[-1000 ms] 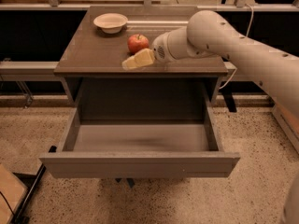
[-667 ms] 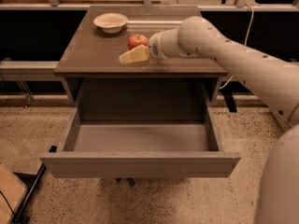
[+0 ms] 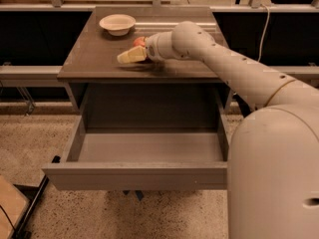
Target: Place apple into top drawer
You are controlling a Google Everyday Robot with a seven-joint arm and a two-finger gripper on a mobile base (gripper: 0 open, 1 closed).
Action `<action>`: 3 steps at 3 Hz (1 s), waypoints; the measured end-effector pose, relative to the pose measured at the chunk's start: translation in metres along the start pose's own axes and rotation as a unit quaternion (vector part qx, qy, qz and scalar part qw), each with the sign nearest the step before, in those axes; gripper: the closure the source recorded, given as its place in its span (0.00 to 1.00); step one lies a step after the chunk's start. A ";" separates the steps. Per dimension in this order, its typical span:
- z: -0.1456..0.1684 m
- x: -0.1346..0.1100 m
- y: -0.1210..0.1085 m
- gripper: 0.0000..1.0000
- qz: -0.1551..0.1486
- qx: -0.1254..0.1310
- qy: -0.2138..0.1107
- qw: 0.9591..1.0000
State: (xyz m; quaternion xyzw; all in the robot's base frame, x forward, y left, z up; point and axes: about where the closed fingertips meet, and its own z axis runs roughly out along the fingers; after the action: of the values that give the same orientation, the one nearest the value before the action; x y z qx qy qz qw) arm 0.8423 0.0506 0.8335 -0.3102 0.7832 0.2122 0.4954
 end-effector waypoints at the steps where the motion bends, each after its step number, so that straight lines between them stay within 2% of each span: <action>1: 0.009 -0.003 -0.002 0.27 -0.001 0.008 -0.001 1.000; 2: -0.019 -0.001 0.002 0.50 0.006 0.020 -0.005 1.000; 3: -0.058 0.007 0.018 0.73 0.011 0.020 0.007 1.000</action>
Offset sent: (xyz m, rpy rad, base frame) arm -0.0443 -0.0349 0.0144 -0.0011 -0.0014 -0.0748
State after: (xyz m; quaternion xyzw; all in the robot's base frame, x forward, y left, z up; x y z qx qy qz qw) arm 0.7898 0.0245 0.8516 -0.2931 0.7939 0.1999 0.4938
